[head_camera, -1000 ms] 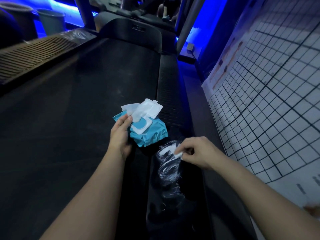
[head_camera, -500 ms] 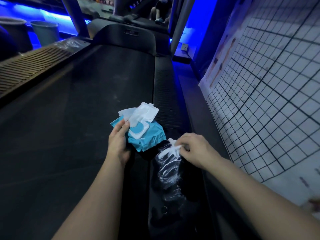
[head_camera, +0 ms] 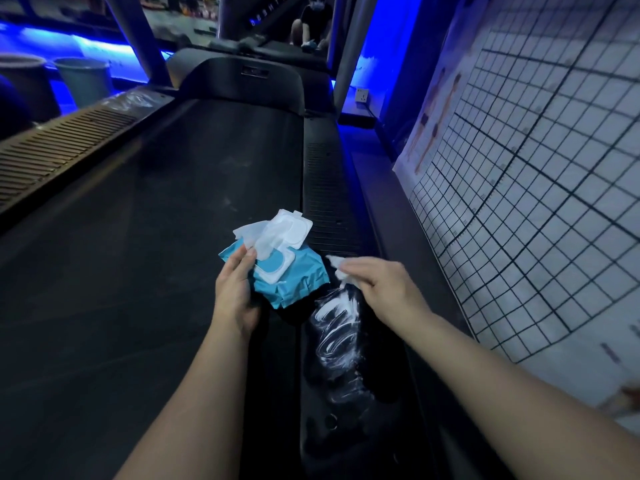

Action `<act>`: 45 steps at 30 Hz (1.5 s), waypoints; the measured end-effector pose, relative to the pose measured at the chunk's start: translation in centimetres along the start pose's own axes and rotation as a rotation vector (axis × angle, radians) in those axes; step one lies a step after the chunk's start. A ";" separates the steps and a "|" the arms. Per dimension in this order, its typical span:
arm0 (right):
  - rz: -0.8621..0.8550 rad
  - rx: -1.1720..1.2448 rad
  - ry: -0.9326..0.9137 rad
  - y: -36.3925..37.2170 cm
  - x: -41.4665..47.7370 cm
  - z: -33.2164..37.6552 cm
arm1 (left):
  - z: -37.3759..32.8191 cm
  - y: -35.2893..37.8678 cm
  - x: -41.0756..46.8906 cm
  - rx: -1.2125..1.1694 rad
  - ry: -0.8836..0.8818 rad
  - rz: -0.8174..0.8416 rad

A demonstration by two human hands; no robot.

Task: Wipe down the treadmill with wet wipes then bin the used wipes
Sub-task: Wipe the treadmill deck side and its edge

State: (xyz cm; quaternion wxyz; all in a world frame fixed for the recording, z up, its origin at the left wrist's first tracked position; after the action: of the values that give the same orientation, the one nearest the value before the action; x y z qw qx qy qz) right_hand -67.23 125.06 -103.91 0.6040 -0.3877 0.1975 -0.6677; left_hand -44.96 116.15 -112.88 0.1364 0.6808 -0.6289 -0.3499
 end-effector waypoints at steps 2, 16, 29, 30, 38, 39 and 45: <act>0.169 -0.055 -0.045 1.0 -0.1 -0.1 | 0.0 -0.1 0.0 -0.045 0.006 0.001; 0.607 -0.097 0.044 -2.5 -3.7 3.6 | 0.0 -0.1 -0.2 -0.094 0.024 0.008; 0.410 -0.264 -0.004 0.9 -0.4 1.6 | 0.0 0.1 -0.3 -0.076 0.023 0.033; 0.415 -0.243 -0.002 0.8 -0.8 1.8 | 0.0 0.1 -0.3 -0.071 0.022 0.028; 0.631 0.143 0.218 -2.3 -2.7 3.2 | -0.2 0.3 -0.7 -0.073 0.019 -0.025; 0.556 0.275 0.250 -2.5 -2.2 2.9 | -0.2 0.3 -0.7 -0.066 0.021 -0.024; 0.106 0.023 0.129 -1.2 0.1 -0.2 | -0.2 0.3 -0.8 -0.076 0.015 -0.032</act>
State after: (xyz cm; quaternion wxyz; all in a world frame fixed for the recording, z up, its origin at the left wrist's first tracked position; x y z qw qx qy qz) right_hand -68.21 125.15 -103.14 0.6290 -0.3260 0.2483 -0.6607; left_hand -44.99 116.79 -112.29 0.1613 0.6876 -0.6031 -0.3707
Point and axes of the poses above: each hand's wrist, its own x-axis towards the middle knuckle, its own y-axis out of the palm, z = x × y, the point moved 2 cm from there along x, towards the middle knuckle, and after that the axes turned 10 degrees about x, right-handed, at the moved point
